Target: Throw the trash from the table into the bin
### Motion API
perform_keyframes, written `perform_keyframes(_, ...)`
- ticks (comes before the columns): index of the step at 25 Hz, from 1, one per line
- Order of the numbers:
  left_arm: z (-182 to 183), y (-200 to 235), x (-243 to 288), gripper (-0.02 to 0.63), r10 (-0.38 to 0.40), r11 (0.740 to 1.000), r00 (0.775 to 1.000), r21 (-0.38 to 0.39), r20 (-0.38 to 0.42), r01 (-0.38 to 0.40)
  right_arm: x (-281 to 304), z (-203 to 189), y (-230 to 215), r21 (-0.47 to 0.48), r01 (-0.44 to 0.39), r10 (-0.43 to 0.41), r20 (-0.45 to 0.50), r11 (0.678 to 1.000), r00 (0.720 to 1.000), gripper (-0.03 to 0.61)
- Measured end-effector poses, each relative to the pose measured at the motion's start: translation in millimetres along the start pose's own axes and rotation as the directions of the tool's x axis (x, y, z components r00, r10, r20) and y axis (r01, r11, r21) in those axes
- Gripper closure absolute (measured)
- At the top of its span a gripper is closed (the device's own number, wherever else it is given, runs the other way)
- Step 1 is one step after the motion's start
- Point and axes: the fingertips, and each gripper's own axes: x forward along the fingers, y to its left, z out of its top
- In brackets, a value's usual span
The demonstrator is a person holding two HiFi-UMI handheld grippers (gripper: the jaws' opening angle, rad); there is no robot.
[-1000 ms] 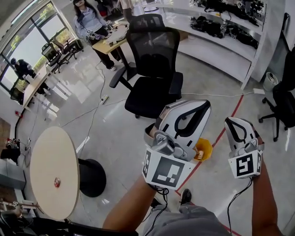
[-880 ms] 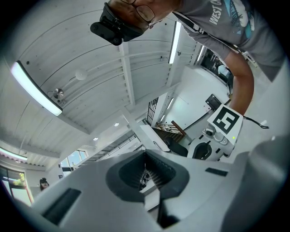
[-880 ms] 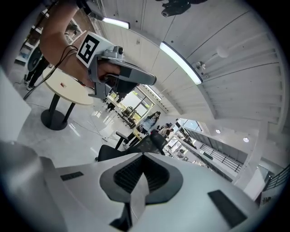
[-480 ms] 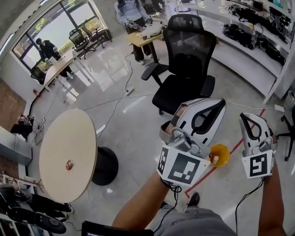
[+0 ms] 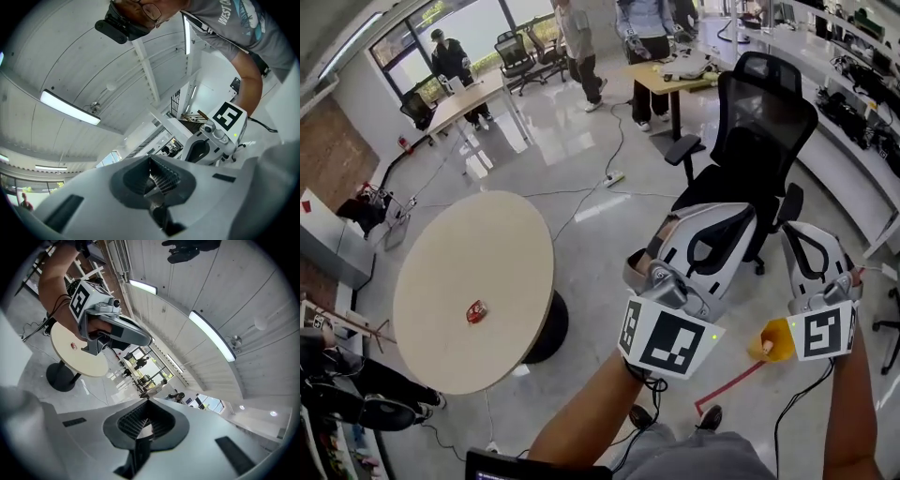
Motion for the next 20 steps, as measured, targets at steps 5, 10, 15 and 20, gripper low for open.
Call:
perform_keyframes(5, -27, 82, -97, 0.569, 0.086, 0.996, 0.996, 0.033, -0.038, -0.084, 66, 105, 53, -0.042, -0.031, 0.035, 0.093, 0.999, 0.995, 0.569)
perform_keyframes(10, -47, 141, -177, 0.569, 0.173, 0.983, 0.982, 0.069, -0.082, -0.168, 111, 183, 100, -0.067, -0.079, 0.089, 0.163, 0.995, 0.983, 0.569)
perform_keyframes(15, -62, 185, -235, 0.569, 0.26, 0.963, 0.956, 0.102, -0.135, -0.248, 150, 242, 135, -0.094, -0.138, 0.158, 0.247, 0.986, 0.956, 0.569)
perform_keyframes(20, -88, 232, -280, 0.569, 0.359, 0.93, 0.91, 0.154, -0.206, -0.333, 199, 296, 171, -0.096, -0.214, 0.235, 0.354, 0.972, 0.905, 0.569)
